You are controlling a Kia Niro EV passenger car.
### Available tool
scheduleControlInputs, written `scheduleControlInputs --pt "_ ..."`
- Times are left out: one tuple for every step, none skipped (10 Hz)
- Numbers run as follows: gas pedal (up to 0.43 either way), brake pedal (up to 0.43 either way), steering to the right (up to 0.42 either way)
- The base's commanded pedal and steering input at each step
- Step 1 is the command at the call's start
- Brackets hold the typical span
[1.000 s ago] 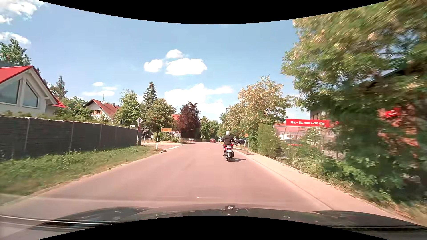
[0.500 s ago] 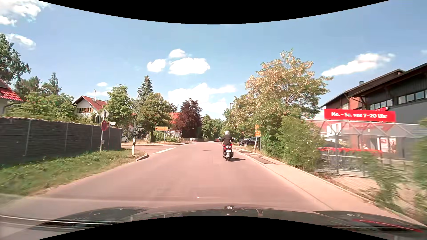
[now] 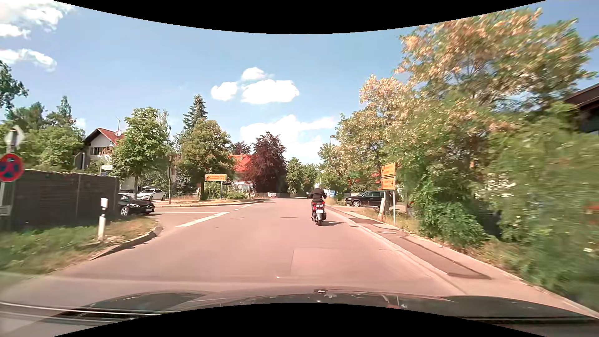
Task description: Follow the waypoints while adhering to traffic rules and regulations
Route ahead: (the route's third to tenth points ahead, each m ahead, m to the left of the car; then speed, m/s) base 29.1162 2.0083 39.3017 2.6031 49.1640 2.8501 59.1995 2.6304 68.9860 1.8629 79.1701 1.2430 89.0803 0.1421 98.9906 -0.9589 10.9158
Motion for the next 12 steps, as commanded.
scheduleControlInputs --pt "0.177 0.012 -0.017" --pt "0.177 0.012 -0.017" --pt "0.177 0.006 -0.017" --pt "0.177 0.012 -0.017" --pt "0.177 0.012 -0.017" --pt "0.177 0.012 -0.017" --pt "0.177 0.012 -0.017" --pt "0.177 0.006 -0.017" --pt "0.177 0.012 -0.017" --pt "0.177 0.006 -0.017" --pt "0.177 0.012 -0.017" --pt "0.177 0.012 -0.014"
